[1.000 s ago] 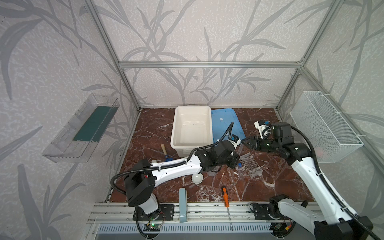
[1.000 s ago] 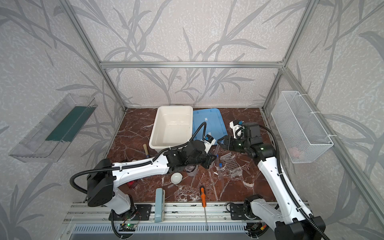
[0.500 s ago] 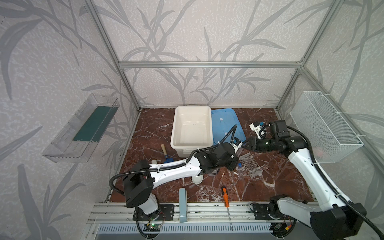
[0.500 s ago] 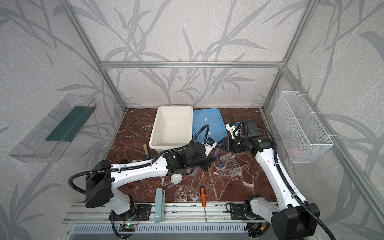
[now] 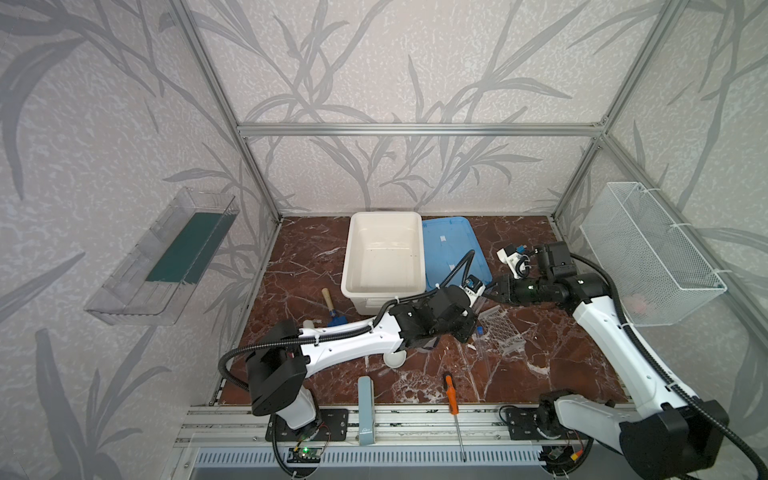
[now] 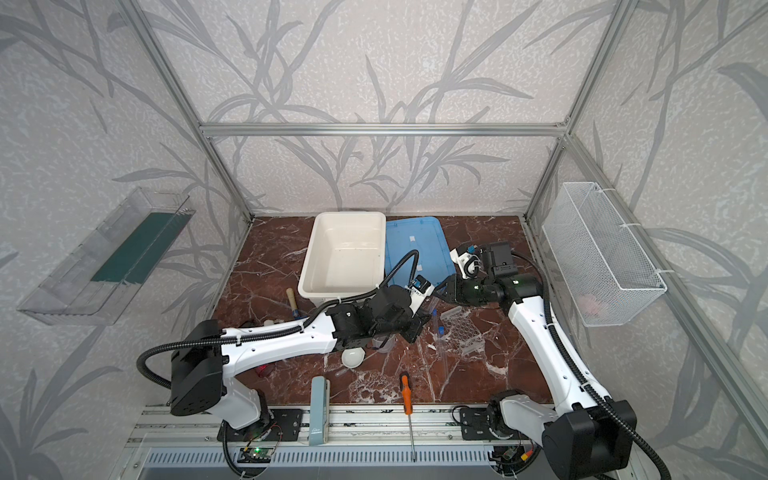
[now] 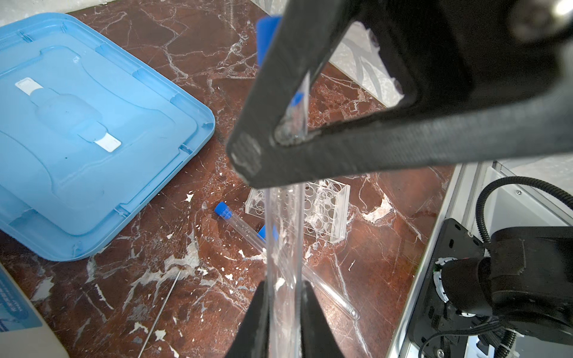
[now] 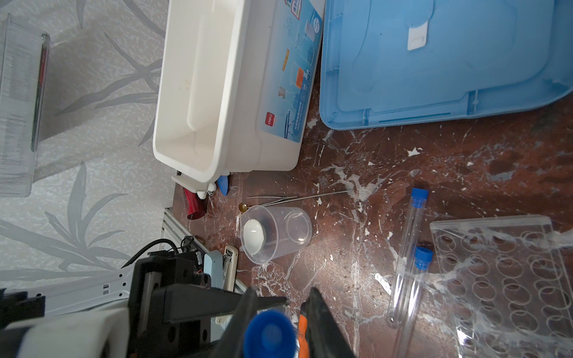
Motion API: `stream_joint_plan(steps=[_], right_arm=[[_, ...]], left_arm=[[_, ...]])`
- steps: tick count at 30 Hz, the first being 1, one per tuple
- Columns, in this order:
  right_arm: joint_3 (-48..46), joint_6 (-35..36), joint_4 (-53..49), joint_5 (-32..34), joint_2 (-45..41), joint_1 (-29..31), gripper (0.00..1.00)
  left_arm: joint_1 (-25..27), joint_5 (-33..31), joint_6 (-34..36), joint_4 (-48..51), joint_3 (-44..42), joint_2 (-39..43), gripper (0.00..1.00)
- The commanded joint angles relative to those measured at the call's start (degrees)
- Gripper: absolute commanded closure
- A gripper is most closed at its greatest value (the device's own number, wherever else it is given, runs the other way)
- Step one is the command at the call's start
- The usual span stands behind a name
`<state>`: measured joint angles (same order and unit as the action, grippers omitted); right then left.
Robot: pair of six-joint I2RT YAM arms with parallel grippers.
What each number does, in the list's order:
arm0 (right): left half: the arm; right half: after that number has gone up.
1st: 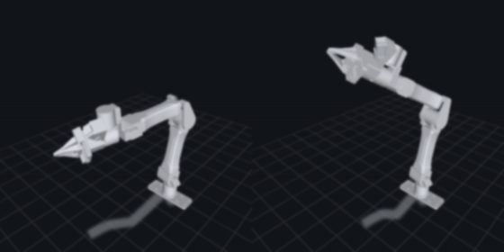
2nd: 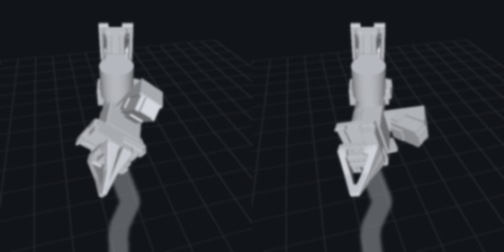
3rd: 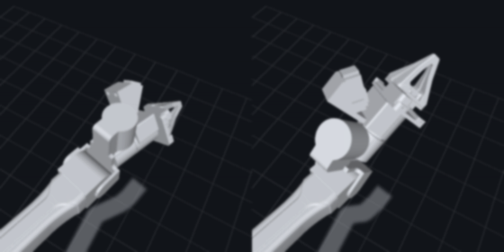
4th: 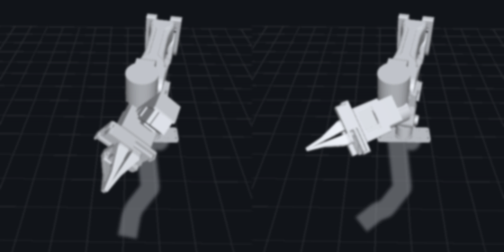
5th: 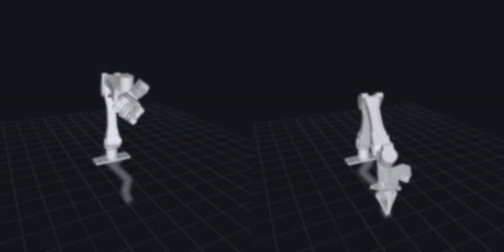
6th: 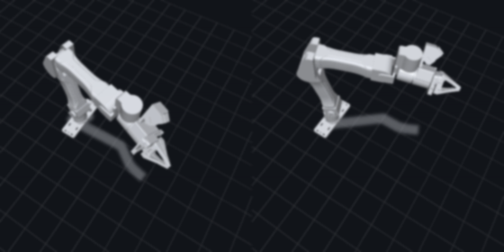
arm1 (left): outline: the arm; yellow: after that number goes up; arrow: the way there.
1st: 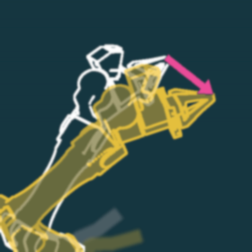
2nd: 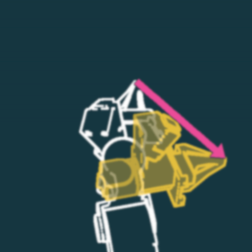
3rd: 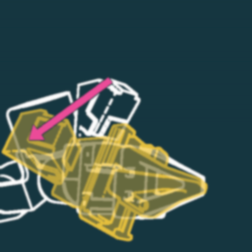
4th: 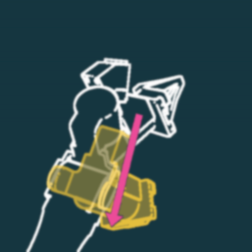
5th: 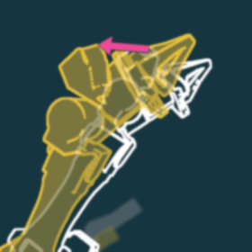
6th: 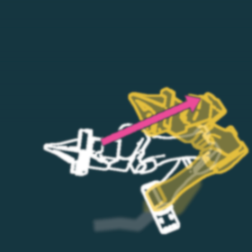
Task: Organize the chemistry lab equipment
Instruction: 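Grasp the tube's capped end with the right gripper while the left gripper holds it, then open the left gripper to release the tube to the right gripper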
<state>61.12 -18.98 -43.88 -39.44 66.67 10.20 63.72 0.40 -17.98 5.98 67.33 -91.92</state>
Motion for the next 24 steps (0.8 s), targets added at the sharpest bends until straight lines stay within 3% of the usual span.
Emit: stream_joint_plan(steps=[1, 10, 12, 16, 20, 24], right_arm=[[-1.04, -0.18, 2.16, 0.69, -0.67, 0.68, 0.72], [-1.49, 0.44, 2.27, 2.77, -1.26, 0.97, 0.8], [-1.54, 0.41, 2.31, 3.08, -1.62, 0.97, 0.81], [-1.56, 1.2, 2.37, 6.18, -2.65, 0.97, 0.81], [-2.54, 2.11, 4.31, 12.44, -5.69, 0.97, 0.82], [-5.47, 3.43, 8.15, 23.29, -10.11, 0.97, 0.82]], left_arm=[[0.35, 0.47, 0.56, -0.19, 0.87, 0.08, 0.82], [0.35, -0.2, 0.32, 0.42, 1.31, -0.42, 0.82], [0.43, -0.4, 0.09, 0.77, 1.56, -0.54, 0.78], [0.26, -0.51, -1.5, 0.16, 1.79, -0.46, 0.55], [0.27, -1.25, -6.78, 0.35, 3.73, -0.19, 0.18], [0.29, -1.68, -15.97, 1.92, 6.38, -0.27, 0.05]])
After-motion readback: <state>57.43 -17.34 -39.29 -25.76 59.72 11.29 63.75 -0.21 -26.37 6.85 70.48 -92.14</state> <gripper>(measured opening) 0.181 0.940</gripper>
